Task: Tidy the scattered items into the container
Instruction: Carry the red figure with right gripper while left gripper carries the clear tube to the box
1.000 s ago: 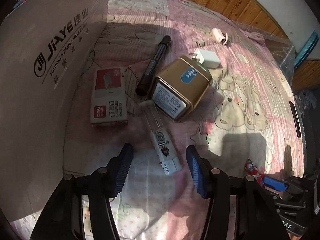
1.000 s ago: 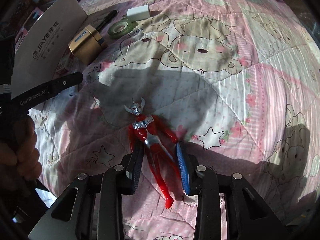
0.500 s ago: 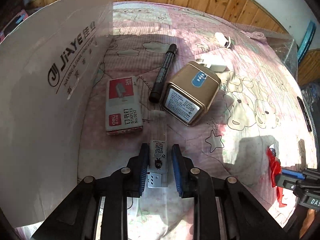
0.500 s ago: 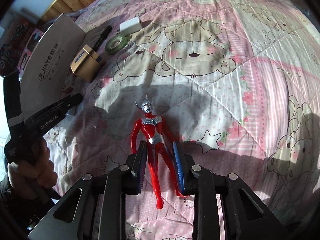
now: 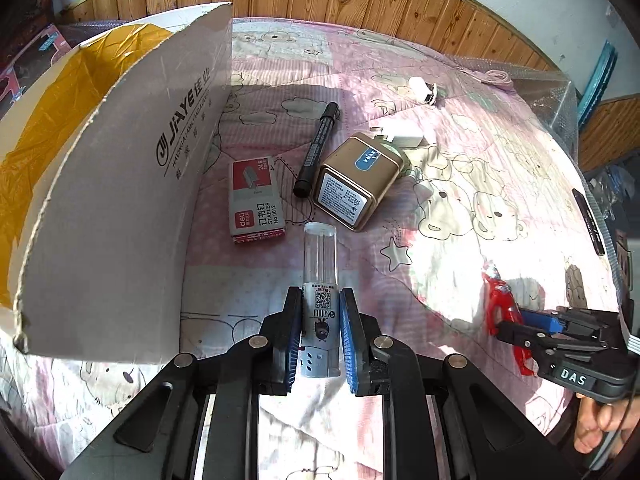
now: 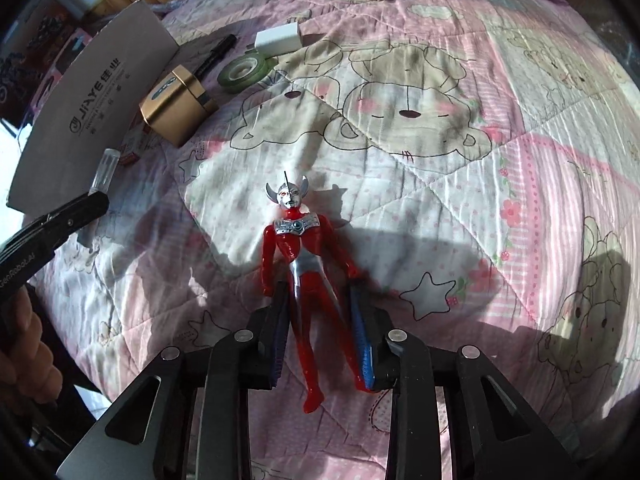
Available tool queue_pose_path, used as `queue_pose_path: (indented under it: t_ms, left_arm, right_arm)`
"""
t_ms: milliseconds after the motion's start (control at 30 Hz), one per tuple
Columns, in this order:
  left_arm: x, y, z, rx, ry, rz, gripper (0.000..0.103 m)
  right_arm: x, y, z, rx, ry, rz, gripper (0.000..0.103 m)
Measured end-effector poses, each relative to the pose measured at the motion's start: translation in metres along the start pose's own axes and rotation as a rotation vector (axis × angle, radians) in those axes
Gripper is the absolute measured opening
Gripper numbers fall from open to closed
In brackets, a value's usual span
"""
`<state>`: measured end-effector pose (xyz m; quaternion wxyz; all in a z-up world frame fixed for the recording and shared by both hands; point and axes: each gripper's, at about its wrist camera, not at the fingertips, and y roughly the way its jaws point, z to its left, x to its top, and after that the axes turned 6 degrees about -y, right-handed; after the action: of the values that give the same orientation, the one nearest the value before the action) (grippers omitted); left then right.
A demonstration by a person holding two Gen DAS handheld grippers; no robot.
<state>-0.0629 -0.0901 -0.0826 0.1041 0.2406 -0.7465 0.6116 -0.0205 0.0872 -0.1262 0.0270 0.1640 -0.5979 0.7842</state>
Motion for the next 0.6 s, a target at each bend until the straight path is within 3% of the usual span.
queue_pose_path:
  t_ms: [233,600]
  left_arm:
    - [0.001,-0.036,-0.007,-0.033,0.002,-0.040,0.019]
    - [0.001,-0.067,-0.021,-0.084,0.029,-0.055,0.019]
  right_arm:
    - [-0.003,-0.016,-0.007,0.077,0.083,-0.053,0.029]
    - [-0.013,-0.041,0.006,0.063,0.095,-0.127,0.029]
